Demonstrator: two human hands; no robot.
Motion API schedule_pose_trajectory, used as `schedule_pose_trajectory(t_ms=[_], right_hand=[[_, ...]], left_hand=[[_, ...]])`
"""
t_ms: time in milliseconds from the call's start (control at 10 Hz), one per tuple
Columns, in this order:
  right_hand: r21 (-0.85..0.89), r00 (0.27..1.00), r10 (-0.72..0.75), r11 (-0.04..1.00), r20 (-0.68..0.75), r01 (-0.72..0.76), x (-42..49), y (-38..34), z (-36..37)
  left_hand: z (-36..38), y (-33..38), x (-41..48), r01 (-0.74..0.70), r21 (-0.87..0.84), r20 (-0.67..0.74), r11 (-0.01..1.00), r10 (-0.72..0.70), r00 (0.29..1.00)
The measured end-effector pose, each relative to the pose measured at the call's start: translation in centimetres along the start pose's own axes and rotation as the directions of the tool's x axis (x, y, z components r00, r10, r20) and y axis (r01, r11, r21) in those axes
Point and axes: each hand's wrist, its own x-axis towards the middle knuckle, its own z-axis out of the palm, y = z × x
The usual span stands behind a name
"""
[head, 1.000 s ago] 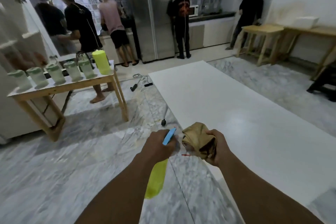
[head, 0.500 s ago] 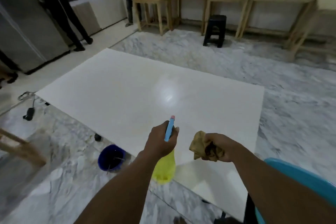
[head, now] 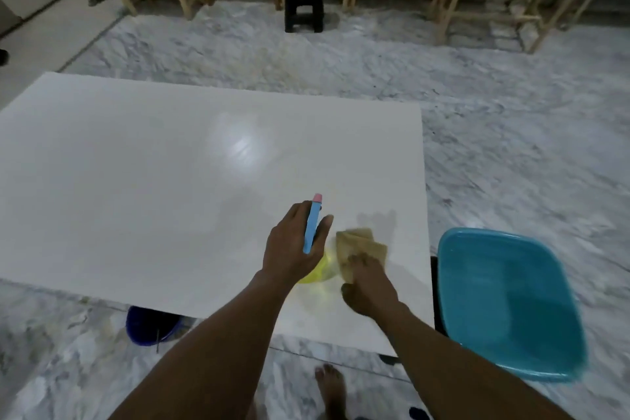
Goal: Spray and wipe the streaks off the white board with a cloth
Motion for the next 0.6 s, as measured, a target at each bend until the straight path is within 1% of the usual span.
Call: schedule_pose_trajectory(t_ms=[100,200,300,400,500,600], right_hand=[[-0.066,0.996,0.07,0.995,-0.057,-0.074,-1.5,-0.9,3.2],[-0.029,0.986,0.124,0.991,-0.114,-0.128,-1.8,-2.3,3.3],[-0.036,0.981,0.181,0.982,-0.069,-0.184,-1.4,-2.6,2.8],[0.011,0.977,0.212,0.977,-0.015,-0.212,-0.8,-3.9,0.4],[0.052,0.98,0.173,0.984,-0.103,-0.169,-0.3,-6.2,-3.8],[0.061,0.971,0.101,0.994,-0.216,-0.09,1.1,-9.2,-9.4]], left_hand=[[-0.1,-1.2,-0.6,0.039,0.004,0.014,0.999,-0.039,0.999],[-0.8,-2.0,-0.9,0.033,0.007,0.118,0.999,-0.033,0.993],[-2.2,-3.4,-0.8,0.035,0.056,0.331,0.998,-0.052,0.942],[-4.7,-5.0,0.5,0.039,0.169,0.582,0.985,-0.131,0.803],[-8.1,-5.3,3.2,-0.117,0.347,0.691,0.93,-0.17,0.703],[-11.4,-4.7,7.8,-0.172,0.415,0.643,0.894,-0.154,0.75]])
